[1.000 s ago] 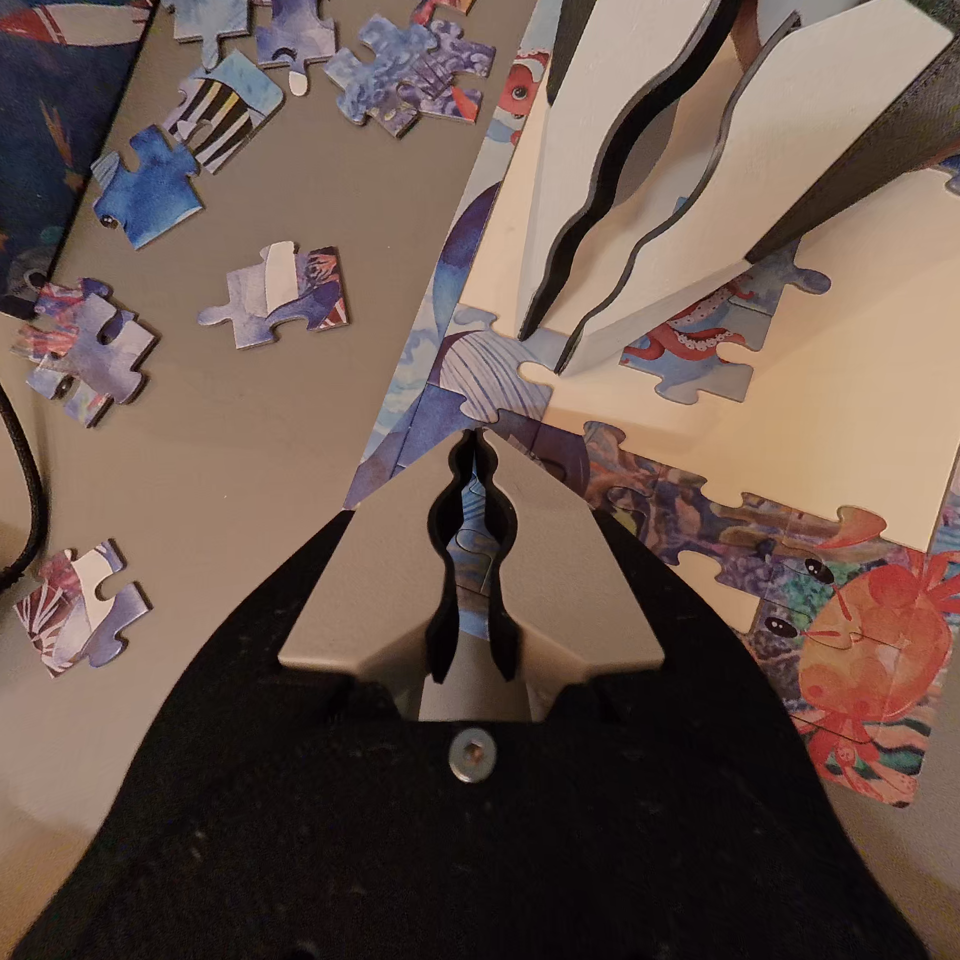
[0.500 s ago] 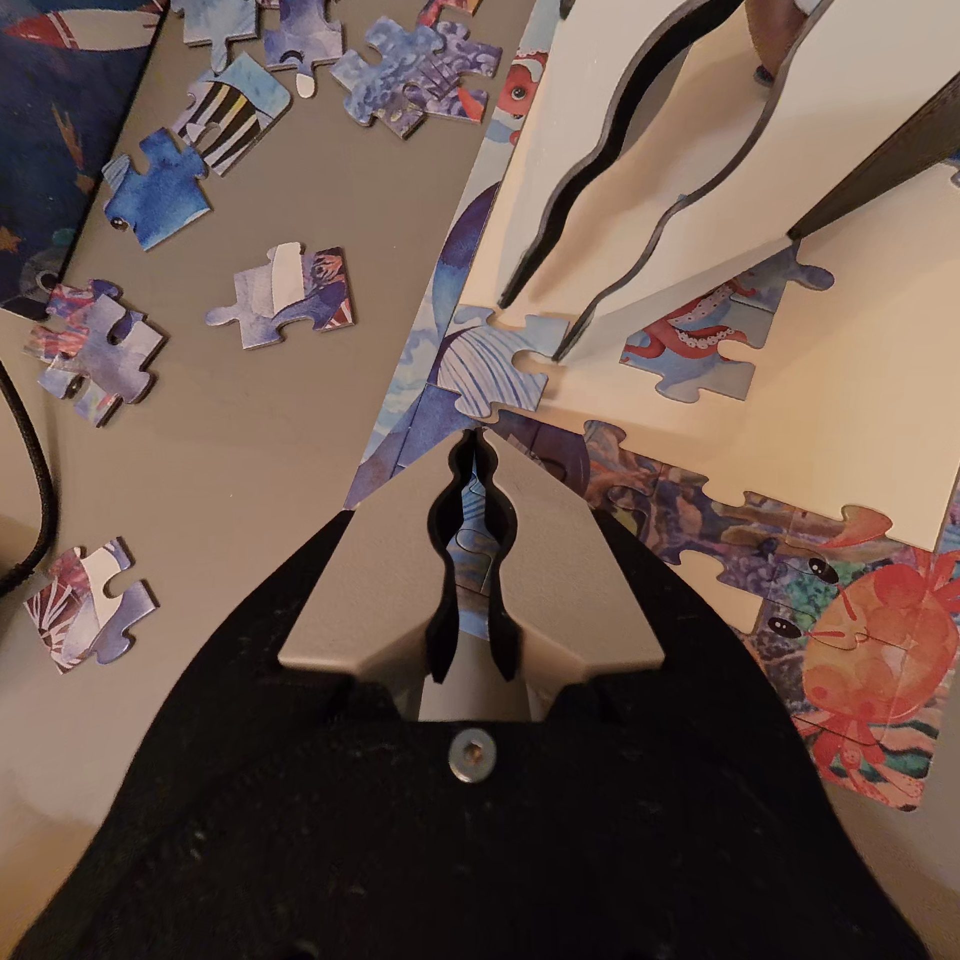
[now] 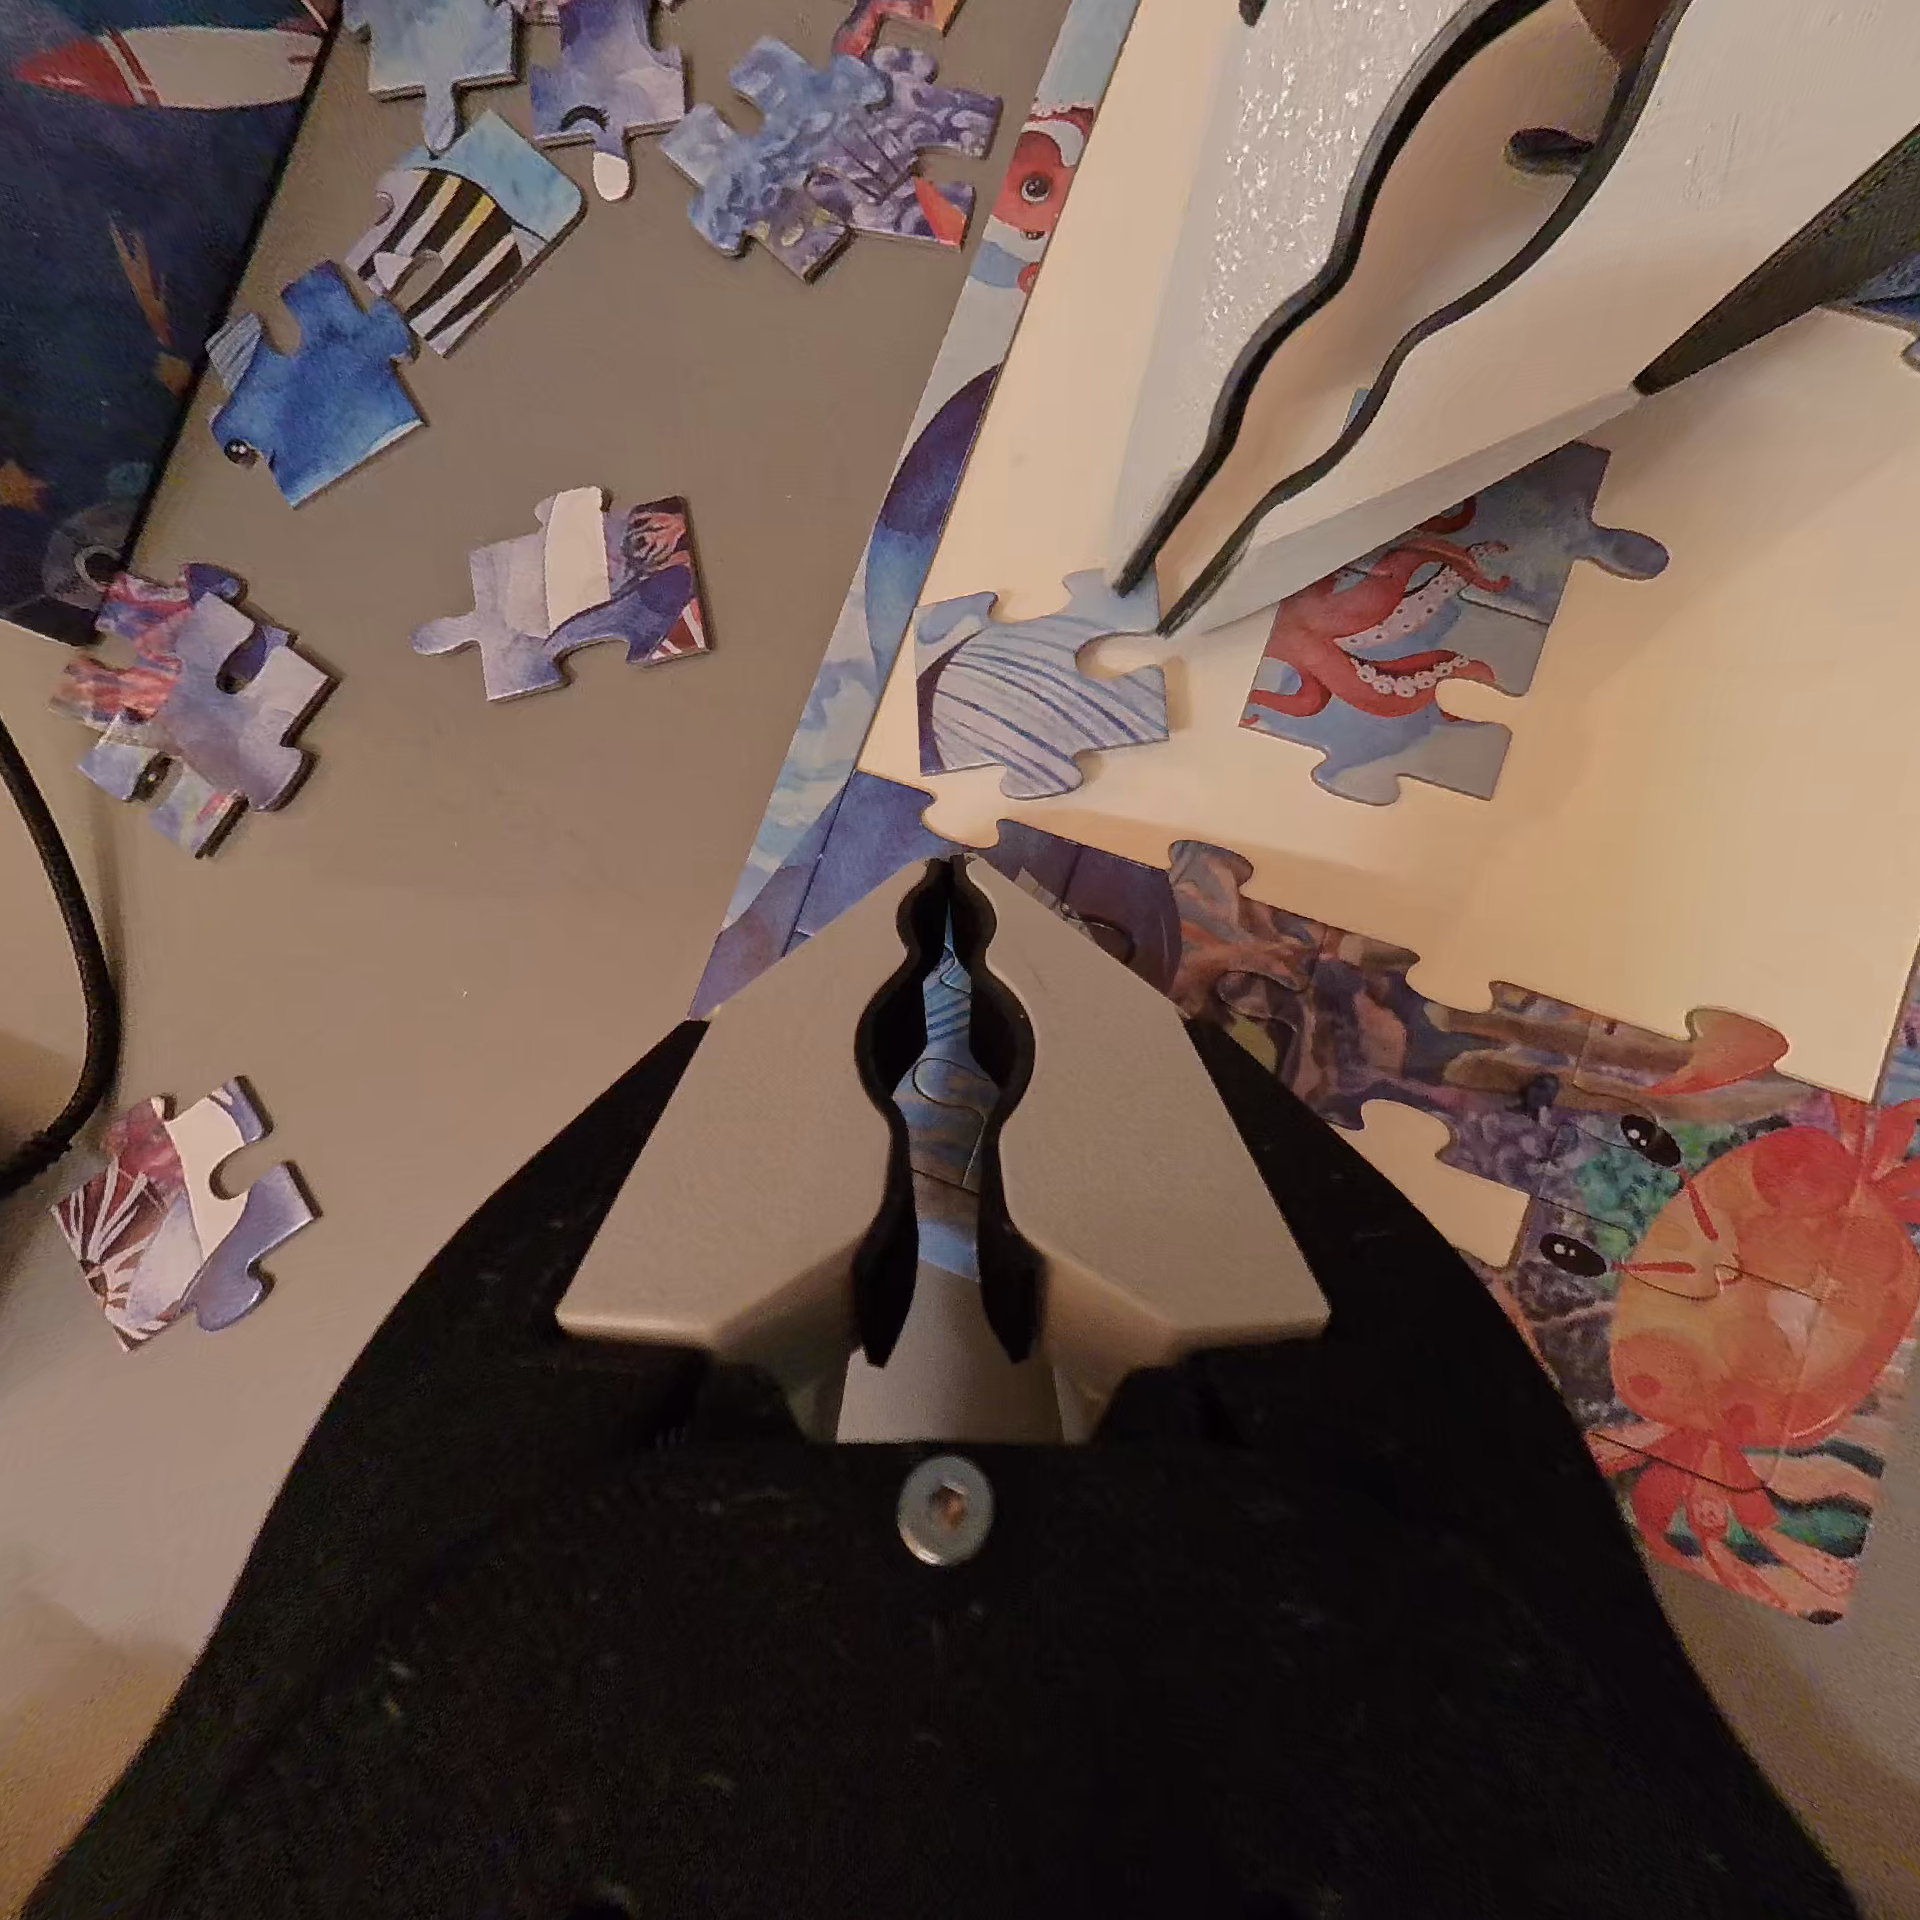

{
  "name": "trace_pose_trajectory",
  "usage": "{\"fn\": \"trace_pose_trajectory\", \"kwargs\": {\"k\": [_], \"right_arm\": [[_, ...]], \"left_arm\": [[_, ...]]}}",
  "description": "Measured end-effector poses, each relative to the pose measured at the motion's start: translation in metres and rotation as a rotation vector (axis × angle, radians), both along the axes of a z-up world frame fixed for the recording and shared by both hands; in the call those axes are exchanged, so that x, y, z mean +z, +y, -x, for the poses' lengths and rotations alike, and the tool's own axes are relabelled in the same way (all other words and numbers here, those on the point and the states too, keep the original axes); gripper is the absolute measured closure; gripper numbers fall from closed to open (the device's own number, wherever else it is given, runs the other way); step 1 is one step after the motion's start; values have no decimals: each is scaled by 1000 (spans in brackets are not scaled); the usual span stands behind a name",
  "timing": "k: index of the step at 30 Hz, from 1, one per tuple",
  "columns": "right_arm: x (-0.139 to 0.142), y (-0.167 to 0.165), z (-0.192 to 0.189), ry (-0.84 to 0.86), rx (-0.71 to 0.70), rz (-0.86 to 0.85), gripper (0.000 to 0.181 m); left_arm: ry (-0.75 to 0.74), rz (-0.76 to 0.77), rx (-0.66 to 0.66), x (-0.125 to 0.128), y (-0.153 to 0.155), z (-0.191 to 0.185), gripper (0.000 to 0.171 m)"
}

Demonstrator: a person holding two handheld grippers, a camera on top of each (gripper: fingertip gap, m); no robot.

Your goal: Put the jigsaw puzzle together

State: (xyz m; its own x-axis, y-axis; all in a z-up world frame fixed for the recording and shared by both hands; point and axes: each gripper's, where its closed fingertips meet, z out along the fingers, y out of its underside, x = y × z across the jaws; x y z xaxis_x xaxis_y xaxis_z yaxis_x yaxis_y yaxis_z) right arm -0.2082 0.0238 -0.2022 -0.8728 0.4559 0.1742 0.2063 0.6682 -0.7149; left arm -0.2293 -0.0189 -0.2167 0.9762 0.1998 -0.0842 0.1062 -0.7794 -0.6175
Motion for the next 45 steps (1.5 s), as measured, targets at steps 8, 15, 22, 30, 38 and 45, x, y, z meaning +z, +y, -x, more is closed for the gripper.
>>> {"fn": "trace_pose_trajectory", "kwargs": {"k": [8,15,22,30,38,45], "right_arm": [[3,8,2,-38,-18,35,166],[8,43,19,-44,-128,51,162],[5,31,10,-115,-89,97,160],[-1,14,2,-189,-70,117,157],[0,33,5,-276,-130,161,152],[-6,36,0,-364,-136,174,146]], "left_arm": [[1,-1,-1,0,0,0,171],[7,0,-1,0,0,0,171],[-23,-85,-51,12,15,-14,171],[-54,-50,-42,3,20,-19,167],[-31,-37,23,2,20,-10,160],[-131,-76,53,0,32,-17,140]]}}
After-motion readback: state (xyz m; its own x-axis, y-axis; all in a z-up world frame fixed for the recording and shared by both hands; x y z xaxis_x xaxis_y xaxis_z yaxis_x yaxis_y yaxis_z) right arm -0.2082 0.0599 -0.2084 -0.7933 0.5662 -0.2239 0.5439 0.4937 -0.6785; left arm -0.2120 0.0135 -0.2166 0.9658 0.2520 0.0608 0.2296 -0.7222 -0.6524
